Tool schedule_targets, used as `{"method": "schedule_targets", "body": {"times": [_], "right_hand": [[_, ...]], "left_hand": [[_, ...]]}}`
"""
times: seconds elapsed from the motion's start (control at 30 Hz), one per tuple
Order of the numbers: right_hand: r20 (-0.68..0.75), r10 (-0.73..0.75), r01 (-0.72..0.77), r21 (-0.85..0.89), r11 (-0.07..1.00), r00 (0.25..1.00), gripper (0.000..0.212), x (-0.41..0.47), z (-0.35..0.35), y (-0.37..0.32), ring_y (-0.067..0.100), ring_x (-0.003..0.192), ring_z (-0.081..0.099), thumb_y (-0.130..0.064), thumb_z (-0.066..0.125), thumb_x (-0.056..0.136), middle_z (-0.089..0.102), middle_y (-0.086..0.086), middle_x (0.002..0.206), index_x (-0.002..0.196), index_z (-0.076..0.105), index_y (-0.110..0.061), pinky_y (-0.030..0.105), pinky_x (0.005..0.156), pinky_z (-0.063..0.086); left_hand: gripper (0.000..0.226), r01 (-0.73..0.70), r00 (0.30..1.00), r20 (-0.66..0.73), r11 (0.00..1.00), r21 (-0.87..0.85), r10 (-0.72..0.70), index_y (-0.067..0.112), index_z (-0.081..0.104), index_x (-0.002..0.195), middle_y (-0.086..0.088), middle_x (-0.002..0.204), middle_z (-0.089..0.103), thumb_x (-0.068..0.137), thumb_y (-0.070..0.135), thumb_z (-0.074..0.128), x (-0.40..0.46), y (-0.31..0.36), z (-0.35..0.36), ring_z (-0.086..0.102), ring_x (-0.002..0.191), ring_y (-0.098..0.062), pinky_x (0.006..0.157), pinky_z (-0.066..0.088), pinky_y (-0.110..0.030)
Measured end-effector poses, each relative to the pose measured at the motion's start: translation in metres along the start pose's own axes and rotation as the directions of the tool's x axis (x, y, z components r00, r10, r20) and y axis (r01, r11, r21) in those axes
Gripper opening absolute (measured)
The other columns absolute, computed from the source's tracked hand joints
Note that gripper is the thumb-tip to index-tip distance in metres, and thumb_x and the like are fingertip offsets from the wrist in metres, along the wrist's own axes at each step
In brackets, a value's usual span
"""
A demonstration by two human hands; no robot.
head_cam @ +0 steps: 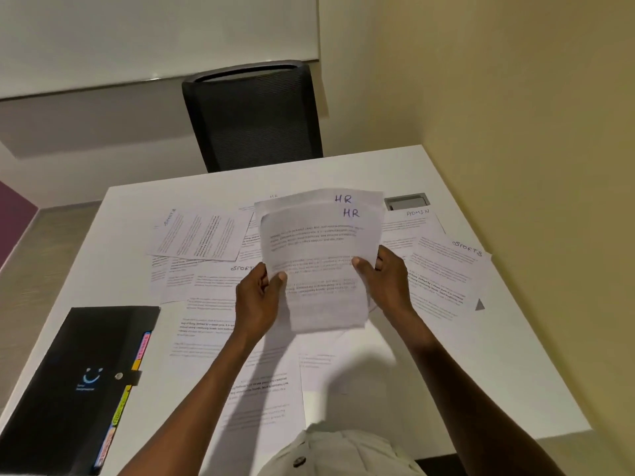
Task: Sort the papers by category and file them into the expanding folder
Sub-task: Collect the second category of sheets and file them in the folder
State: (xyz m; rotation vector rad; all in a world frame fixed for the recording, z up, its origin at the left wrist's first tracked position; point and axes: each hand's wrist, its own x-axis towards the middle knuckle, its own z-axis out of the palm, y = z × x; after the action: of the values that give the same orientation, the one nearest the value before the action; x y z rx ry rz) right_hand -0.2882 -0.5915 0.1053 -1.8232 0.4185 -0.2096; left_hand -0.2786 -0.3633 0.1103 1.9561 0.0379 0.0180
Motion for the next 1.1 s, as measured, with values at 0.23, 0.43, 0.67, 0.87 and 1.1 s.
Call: {"method": "schedule_targets", "body": {"times": [0.23, 0.43, 0.67, 0.87, 1.1], "right_hand": [[0.108, 0.000, -0.002, 0.018, 1.000, 0.994, 0.026, -0.010, 0.009, 0.041, 0.009, 0.096, 0.068, -0.023, 0.065, 0.092, 0.070, -0.008, 0.107, 0.117, 0.062, -0.020, 0.022, 0.073, 0.058], [0.122, 0.048, -0.029, -0.157, 0.987, 0.991, 0.042, -0.020, 0.019, 0.084, 0.017, 0.097, 0.068, -0.037, 0.058, 0.084, 0.071, -0.004, 0.107, 0.120, 0.063, -0.015, 0.031, 0.079, 0.056], [0.181, 0.026, 0.000, -0.144, 0.990, 0.983, 0.025, 0.006, 0.004, 0.061, -0.001, 0.093, 0.062, -0.049, 0.052, 0.095, 0.070, -0.016, 0.100, 0.104, 0.066, -0.029, 0.026, 0.084, 0.048], [0.025, 0.400, -0.270, -0.698, 0.664, 0.916, 0.075, 0.013, -0.052, 0.135, 0.028, 0.144, 0.026, -0.063, 0.026, 0.097, 0.027, 0.012, 0.158, 0.148, 0.032, -0.008, 0.049, 0.114, 0.024], [-0.185, 0.269, -0.265, -0.915, 0.304, 0.945, 0.043, -0.025, -0.080, 0.168, 0.030, 0.101, 0.061, -0.039, 0.038, 0.096, 0.068, 0.011, 0.109, 0.109, 0.068, -0.011, 0.041, 0.094, 0.043]], "left_hand": [[0.028, 0.091, 0.995, -0.045, 0.995, 0.048, -0.088, 0.001, 0.059, 0.122, -0.008, 0.090, 0.067, 0.097, 0.014, 0.059, -0.025, -0.020, 0.025, 0.057, 0.068, -0.004, 0.056, 0.042, -0.004], [0.020, 0.153, 0.986, 0.045, 0.975, 0.160, -0.162, 0.002, 0.058, 0.106, -0.003, 0.086, 0.062, 0.102, 0.019, 0.049, -0.029, -0.048, 0.037, 0.064, 0.087, -0.031, 0.055, 0.038, -0.011], [0.031, 0.047, 0.995, 0.081, 0.988, 0.146, -0.059, 0.006, 0.053, 0.129, -0.005, 0.113, 0.064, 0.102, 0.019, 0.048, 0.006, -0.030, 0.038, 0.060, 0.100, -0.022, 0.071, 0.043, -0.022], [0.010, 0.109, 0.994, 0.012, 0.989, 0.102, -0.111, 0.013, 0.050, 0.110, -0.001, 0.076, 0.060, 0.102, 0.019, 0.048, 0.021, -0.018, 0.036, 0.061, 0.063, -0.015, 0.050, 0.043, -0.024], [0.015, 0.182, 0.983, -0.011, 0.982, 0.045, -0.182, 0.015, 0.051, 0.105, -0.023, 0.076, 0.063, 0.100, 0.028, 0.049, 0.039, -0.036, 0.035, 0.062, 0.064, -0.034, 0.058, 0.048, -0.035]]}}
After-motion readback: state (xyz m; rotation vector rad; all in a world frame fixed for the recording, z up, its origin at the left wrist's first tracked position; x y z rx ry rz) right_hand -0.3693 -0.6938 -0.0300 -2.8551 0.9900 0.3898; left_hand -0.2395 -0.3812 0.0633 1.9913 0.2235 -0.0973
